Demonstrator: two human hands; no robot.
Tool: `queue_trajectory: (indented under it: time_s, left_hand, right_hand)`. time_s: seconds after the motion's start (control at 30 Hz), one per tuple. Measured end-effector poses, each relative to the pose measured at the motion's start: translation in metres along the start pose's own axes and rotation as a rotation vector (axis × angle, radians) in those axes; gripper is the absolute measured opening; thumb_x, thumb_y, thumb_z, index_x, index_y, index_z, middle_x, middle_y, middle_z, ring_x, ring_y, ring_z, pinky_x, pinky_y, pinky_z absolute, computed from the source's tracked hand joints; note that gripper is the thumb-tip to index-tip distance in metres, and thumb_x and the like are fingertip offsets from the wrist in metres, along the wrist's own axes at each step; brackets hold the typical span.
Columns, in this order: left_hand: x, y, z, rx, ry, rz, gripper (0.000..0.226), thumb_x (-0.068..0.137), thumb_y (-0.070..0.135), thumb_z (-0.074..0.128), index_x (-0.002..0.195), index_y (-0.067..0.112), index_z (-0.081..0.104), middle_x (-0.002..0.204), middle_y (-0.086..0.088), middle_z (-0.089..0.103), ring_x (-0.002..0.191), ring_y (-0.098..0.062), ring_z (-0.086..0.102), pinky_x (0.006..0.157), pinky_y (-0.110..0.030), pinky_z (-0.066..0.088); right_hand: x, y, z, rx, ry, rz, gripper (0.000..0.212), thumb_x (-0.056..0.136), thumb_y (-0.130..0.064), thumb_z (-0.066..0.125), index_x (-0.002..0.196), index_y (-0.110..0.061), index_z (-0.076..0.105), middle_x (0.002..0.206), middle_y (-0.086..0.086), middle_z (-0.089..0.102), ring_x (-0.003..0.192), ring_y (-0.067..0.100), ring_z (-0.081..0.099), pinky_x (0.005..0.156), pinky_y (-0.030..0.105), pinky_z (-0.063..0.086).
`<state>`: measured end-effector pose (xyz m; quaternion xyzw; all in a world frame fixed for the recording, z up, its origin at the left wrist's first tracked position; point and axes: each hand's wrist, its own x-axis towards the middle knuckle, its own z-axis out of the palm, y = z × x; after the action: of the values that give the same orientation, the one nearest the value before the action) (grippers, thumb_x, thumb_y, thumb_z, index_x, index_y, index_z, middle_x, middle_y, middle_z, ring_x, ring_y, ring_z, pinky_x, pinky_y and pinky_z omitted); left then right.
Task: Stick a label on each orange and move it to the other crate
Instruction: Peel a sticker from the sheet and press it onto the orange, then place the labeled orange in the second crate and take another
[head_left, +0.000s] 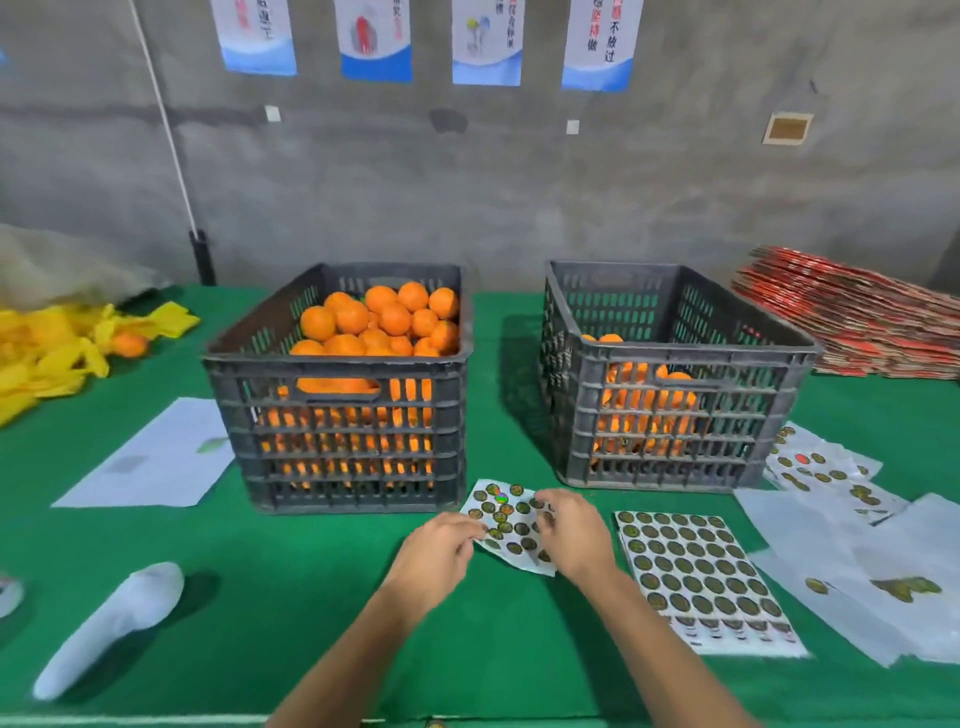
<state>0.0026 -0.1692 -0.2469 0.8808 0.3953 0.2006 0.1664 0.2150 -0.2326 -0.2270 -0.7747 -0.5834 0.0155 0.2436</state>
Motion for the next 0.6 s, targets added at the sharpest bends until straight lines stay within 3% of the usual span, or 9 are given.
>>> queue_trajectory:
  time_s: [0.07,0.13,0.27,0.37,0.6]
  left_hand:
    - [-0.006,-0.011,-0.001,-0.005,-0.048,-0.012,0.036,0.103,0.014,0.050,0.129,0.026,0.072,0.140,0.014,0.063,0.128,-0.004,0.056,0.117,-0.021,0.035]
    - [-0.010,-0.018,0.001,-0.017,-0.084,0.000,0.035,0.103,0.016,0.051,0.130,0.025,0.071,0.141,0.013,0.062,0.129,-0.004,0.055,0.119,-0.022,0.033]
    - [-0.012,-0.023,0.005,-0.024,-0.121,0.022,0.031,0.103,0.024,0.053,0.128,0.029,0.071,0.136,0.018,0.061,0.126,0.001,0.050,0.119,-0.024,0.034]
    - [-0.012,-0.022,0.003,-0.027,-0.135,0.035,0.031,0.100,0.025,0.053,0.124,0.029,0.071,0.133,0.021,0.060,0.123,0.003,0.048,0.116,-0.027,0.036]
    - [-0.014,-0.014,-0.002,-0.002,-0.146,0.020,0.034,0.101,0.029,0.047,0.129,0.030,0.067,0.139,0.021,0.056,0.127,0.001,0.047,0.118,-0.029,0.035]
  right_hand:
    - [0.001,-0.004,0.011,0.005,-0.092,-0.008,0.030,0.101,-0.018,0.056,0.128,-0.019,0.069,0.127,0.002,0.069,0.113,0.023,0.063,0.095,0.033,0.049]
    - [0.004,-0.008,0.019,-0.012,-0.131,-0.013,0.023,0.101,-0.023,0.056,0.118,-0.018,0.070,0.120,0.003,0.069,0.108,0.026,0.063,0.090,0.035,0.051]
    - [0.019,-0.016,0.023,-0.022,-0.123,0.054,0.019,0.101,-0.022,0.054,0.109,-0.014,0.069,0.113,0.005,0.067,0.101,0.025,0.062,0.087,0.036,0.052]
    - [0.034,-0.021,0.024,-0.048,-0.139,0.117,0.015,0.103,-0.024,0.051,0.093,-0.017,0.060,0.111,0.007,0.060,0.093,0.030,0.065,0.084,0.037,0.052]
    - [0.051,-0.021,0.036,-0.053,-0.127,0.182,0.020,0.102,-0.037,0.056,0.108,-0.029,0.073,0.110,0.002,0.059,0.095,0.026,0.066,0.095,0.036,0.049]
